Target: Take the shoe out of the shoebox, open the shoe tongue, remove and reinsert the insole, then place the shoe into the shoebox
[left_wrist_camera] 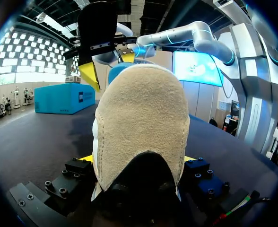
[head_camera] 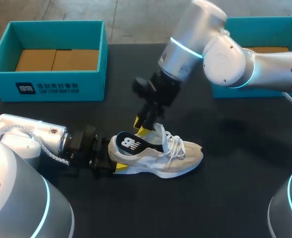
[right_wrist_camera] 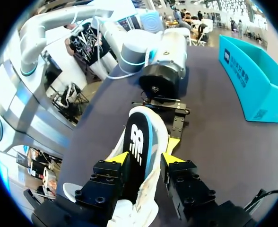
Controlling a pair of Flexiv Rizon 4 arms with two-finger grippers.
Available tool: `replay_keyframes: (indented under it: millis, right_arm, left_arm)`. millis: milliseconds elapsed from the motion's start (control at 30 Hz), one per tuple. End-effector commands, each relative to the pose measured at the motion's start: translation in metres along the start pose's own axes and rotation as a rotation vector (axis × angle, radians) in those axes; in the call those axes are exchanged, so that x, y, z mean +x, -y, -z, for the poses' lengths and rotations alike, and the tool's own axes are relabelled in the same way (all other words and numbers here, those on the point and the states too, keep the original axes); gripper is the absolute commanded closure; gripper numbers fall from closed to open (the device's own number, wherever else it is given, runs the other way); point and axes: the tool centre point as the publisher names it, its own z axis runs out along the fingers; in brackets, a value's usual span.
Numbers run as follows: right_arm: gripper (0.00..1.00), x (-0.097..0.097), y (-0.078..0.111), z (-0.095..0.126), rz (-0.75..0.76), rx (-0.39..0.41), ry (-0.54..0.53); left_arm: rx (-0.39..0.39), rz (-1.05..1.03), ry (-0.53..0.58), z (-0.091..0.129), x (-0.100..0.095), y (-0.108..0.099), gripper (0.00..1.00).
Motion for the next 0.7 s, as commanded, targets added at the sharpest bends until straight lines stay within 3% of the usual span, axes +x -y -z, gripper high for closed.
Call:
replay_keyframes:
  millis: [33,267,700]
  right_arm:
    - [0.58,-0.008,-0.006,-0.004,0.004,0.018,-0.01]
    - [0.58,-0.011,-0.013,-0.005,0.005,0.04,-0.04]
    - [0.6,-0.014,-0.009,-0.016,-0.003,0.009,-0.135]
  left_arm:
    - [-0.001,0.0,0.001,-0.001,0.001,-0.003,1.0]
    - [-0.001,0.0,0.001,-0.001,0.001,-0.003,1.0]
    - [-0.001,0.0,0.001,-0.001,0.001,-0.003,1.0]
